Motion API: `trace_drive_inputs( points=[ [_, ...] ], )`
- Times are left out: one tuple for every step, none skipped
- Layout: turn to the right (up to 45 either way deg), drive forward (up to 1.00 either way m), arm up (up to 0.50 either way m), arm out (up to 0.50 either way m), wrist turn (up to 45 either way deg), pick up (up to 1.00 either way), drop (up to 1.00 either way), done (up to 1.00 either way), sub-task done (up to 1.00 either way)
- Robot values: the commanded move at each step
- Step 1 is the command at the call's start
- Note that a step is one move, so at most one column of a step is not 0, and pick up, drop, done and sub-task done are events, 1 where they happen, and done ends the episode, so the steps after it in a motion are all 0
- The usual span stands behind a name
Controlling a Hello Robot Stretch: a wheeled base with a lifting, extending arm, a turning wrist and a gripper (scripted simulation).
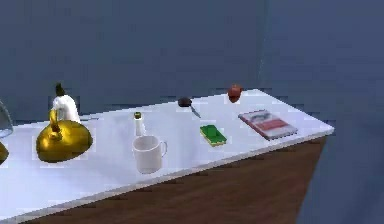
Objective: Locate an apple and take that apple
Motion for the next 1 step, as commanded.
trace_drive_inputs(
  points=[
    [0.0, 0.35, 0.00, 0.00, 0.0, 0.00, 0.00, 0.00, 0.00]
  ],
)
